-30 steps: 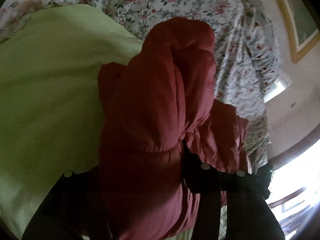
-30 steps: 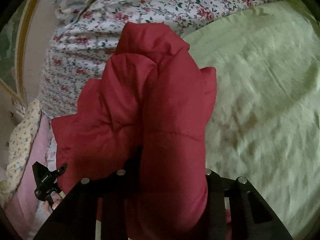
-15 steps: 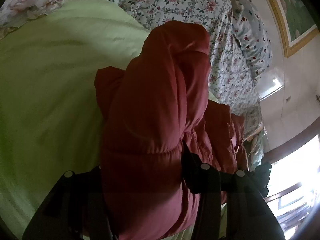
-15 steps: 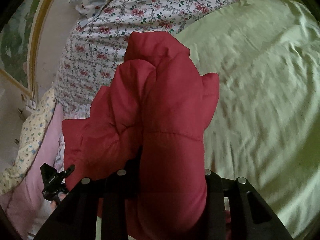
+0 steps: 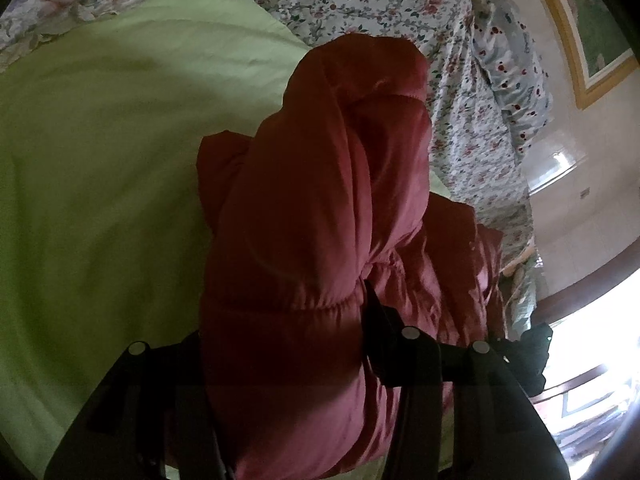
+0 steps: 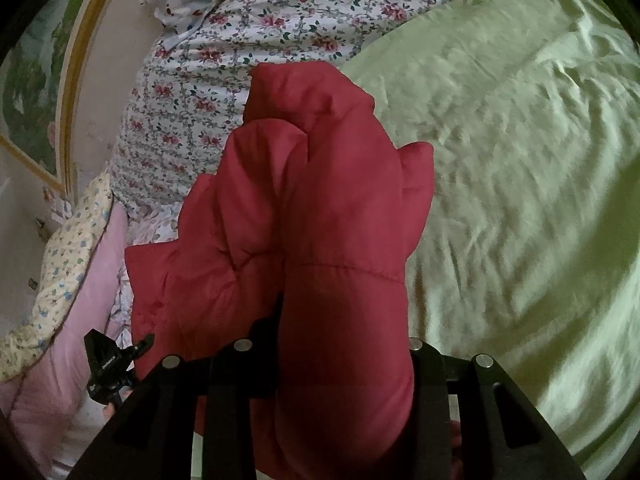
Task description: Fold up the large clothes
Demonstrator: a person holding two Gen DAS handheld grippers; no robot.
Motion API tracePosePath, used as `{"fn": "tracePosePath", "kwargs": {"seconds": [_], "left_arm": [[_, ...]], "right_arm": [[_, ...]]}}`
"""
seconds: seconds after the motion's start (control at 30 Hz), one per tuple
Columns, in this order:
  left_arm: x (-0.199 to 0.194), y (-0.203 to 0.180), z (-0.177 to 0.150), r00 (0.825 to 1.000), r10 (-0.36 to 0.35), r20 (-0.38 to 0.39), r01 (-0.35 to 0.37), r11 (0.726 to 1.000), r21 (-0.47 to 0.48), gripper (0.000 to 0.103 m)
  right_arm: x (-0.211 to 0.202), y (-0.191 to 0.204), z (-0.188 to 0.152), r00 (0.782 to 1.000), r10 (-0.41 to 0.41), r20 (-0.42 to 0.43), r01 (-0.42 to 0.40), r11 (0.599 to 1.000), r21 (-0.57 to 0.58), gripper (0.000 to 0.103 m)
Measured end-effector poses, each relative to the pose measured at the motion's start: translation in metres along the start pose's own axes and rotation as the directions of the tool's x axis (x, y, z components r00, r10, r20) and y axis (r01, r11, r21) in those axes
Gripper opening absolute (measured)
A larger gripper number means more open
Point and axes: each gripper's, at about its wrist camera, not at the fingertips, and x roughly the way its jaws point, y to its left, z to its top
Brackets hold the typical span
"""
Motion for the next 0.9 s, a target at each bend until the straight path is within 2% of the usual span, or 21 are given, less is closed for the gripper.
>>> {"fn": "tracePosePath", "kwargs": {"seconds": [0.43,0.57,0.67,0.9], "left_arm": [[0.008,0.001,-0.005,0.997,0.083,0.011,-0.083,0.996,0.026,0.058],[0.009,0.002,-0.005,0.993,0.120,0.019,-0.120,0.992,0.029,0.068],[0.009,0.000,-0.007,0.981,0.192,0.037,-0.193,0.981,0.032,0.084],[0.003,-0.015,-0.012,0.953,0.286,0.096,-0.295,0.950,0.098,0.085]], "right_arm": [[0.005,-0.010,-0.004,1.000,-0.017,0.001,0.017,0.999,0.027,0.041],[0.005,-0.008,-0.006,1.000,-0.027,0.004,0.027,0.999,0.025,0.043],[0.006,-0.007,-0.007,0.999,-0.037,0.005,0.037,0.999,0.021,0.045],[0.007,-0.009,-0.009,0.999,-0.046,0.013,0.045,0.999,0.028,0.048]]}}
